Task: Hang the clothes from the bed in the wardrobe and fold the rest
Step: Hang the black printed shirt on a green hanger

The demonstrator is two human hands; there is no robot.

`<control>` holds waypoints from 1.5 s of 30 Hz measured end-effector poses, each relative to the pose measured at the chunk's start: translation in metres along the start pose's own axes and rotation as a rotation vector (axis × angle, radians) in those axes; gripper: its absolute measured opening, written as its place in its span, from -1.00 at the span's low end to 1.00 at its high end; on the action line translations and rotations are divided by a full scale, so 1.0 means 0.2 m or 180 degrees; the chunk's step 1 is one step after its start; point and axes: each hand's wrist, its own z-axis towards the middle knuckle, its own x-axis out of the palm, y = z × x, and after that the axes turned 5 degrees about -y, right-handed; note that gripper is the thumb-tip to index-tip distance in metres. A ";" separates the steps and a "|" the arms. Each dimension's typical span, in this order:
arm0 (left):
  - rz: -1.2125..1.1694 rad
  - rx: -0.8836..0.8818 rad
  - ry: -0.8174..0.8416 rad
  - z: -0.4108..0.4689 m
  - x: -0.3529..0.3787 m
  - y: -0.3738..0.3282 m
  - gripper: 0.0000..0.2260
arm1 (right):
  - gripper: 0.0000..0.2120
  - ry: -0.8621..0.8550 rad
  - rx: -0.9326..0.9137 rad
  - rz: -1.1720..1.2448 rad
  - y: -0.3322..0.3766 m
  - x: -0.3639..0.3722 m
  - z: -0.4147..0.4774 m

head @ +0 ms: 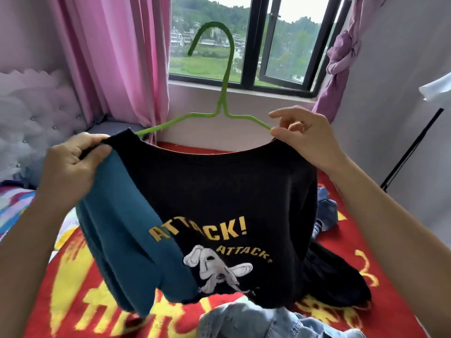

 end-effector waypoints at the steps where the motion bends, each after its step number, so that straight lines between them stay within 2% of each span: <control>1: 0.0029 0.0043 -0.0120 0.01 0.01 -0.01 -0.85 | -0.75 0.0090 0.0204 0.0166 -0.06 -0.04 -0.02; 6: 0.0141 0.0003 -0.0354 0.00 0.05 -0.02 -0.82 | -0.77 0.1104 0.1872 0.0766 -0.45 -0.14 -0.26; 11: 0.0114 0.0064 -0.0036 0.00 0.07 0.03 -0.86 | -0.86 0.0561 0.2044 0.0885 -0.52 -0.12 -0.31; 14: 0.0247 0.0295 0.0123 0.00 0.01 0.08 -0.83 | -0.89 0.0589 0.2076 0.0889 -0.49 -0.15 -0.26; 17: 0.0470 0.0383 0.0102 -0.01 -0.05 0.11 -0.80 | -0.84 0.1042 0.1472 -0.0350 -0.44 -0.11 -0.21; 19: 0.0575 0.0292 -0.0046 -0.03 -0.06 0.12 -0.80 | -0.84 0.0963 0.0846 -0.1135 -0.40 -0.07 -0.20; 20: 0.0612 0.0265 -0.0173 -0.05 -0.07 0.12 -0.80 | -0.84 0.0925 0.0664 -0.1285 -0.38 -0.06 -0.20; 22: 0.0654 0.0266 -0.0456 -0.09 -0.11 0.11 -0.77 | -0.95 0.1150 0.0539 -0.1150 -0.34 -0.07 -0.17; 24: 0.0839 0.0440 -0.0619 -0.12 -0.15 0.05 -0.67 | -0.64 0.1250 0.0691 -0.0691 -0.27 -0.05 -0.11; 25: 0.0999 0.0552 -0.0670 -0.15 -0.16 0.02 -0.66 | -0.56 0.1148 0.0736 -0.0454 -0.23 0.01 -0.08; 26: 0.1135 0.0654 -0.0708 -0.16 -0.17 -0.01 -0.68 | -0.56 0.1085 0.0703 -0.0350 -0.18 0.07 -0.04; 28: 0.1451 0.0685 -0.0821 -0.18 -0.20 -0.06 -0.76 | -0.70 0.1255 0.0439 -0.0598 -0.07 0.25 0.02; 29: 0.1632 0.0637 -0.0830 -0.21 -0.25 -0.07 -0.77 | -0.73 0.1338 0.0375 -0.0643 -0.02 0.35 0.04; 32: 0.1962 0.0483 -0.0689 -0.28 -0.41 -0.08 -0.79 | -0.56 0.1614 0.0390 -0.0282 0.10 0.50 0.09; 35: 0.2204 0.0257 -0.0678 -0.39 -0.62 -0.07 -0.81 | -0.53 0.1801 0.0205 0.0083 0.23 0.62 0.09; 39: 0.2367 -0.0123 -0.1000 -0.61 -0.90 -0.13 -0.77 | -0.58 0.2042 -0.0113 0.0459 0.46 0.84 0.06; 42: 0.2695 -0.0424 -0.1351 -0.79 -1.12 -0.29 -0.76 | -0.51 0.2131 -0.0456 0.0803 0.68 0.99 0.02; 45: 0.3175 -0.0634 -0.1700 -1.02 -1.29 -0.48 -0.76 | -0.56 0.2403 -0.0798 0.1140 0.88 1.15 -0.07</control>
